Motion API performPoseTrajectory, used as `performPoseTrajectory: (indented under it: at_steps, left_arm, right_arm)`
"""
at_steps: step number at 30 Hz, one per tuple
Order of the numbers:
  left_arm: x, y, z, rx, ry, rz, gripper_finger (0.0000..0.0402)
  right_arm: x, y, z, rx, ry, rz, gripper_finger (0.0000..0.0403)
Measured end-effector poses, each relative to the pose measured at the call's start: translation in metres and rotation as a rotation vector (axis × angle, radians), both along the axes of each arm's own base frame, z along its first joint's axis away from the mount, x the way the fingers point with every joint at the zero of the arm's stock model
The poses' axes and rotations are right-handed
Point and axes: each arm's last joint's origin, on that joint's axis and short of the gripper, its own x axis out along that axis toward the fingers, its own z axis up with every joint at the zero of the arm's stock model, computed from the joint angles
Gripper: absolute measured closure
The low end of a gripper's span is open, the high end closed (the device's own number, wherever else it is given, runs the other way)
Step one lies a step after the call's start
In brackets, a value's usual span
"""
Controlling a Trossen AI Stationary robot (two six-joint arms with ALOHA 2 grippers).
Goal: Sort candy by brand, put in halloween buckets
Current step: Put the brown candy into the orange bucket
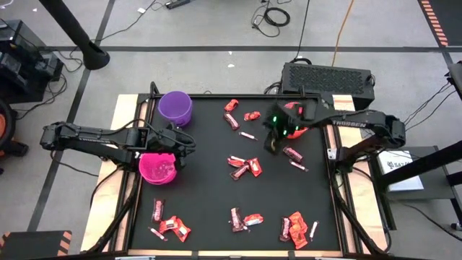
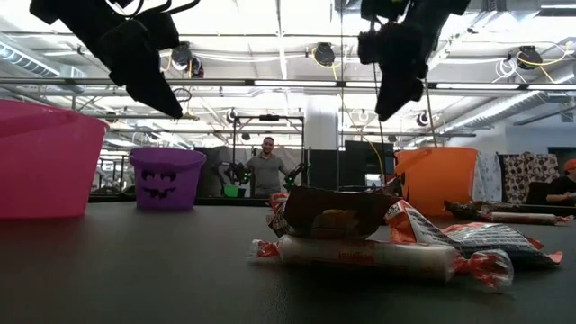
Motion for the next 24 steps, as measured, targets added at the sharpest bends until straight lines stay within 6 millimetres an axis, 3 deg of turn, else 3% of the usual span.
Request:
performPoseTrajectory:
  at_steps: [5,11,18,24]
  left_arm:
    - [0.0,0.0,0.0,-0.002,0.0,-0.002,0.0226]
    - [0.0,0.0,0.0,-0.003,-0.003,-0.006,0.0226]
    - [0.0,0.0,0.0,0.001,-0.001,-0.01,0.0226]
    - [0.0,0.0,0.0,0.013,0.003,-0.022,0.0226]
  right_arm:
    - [0.024,0.043,-0.036,-0.042,-0.016,0.223,0.0245]
    - [0.05,0.071,-0.082,-0.094,-0.018,0.391,0.0245]
    - [0.067,0.079,-0.119,-0.237,0.044,0.389,0.0245]
    - [0.068,0.079,-0.125,-0.227,0.059,0.364,0.0245]
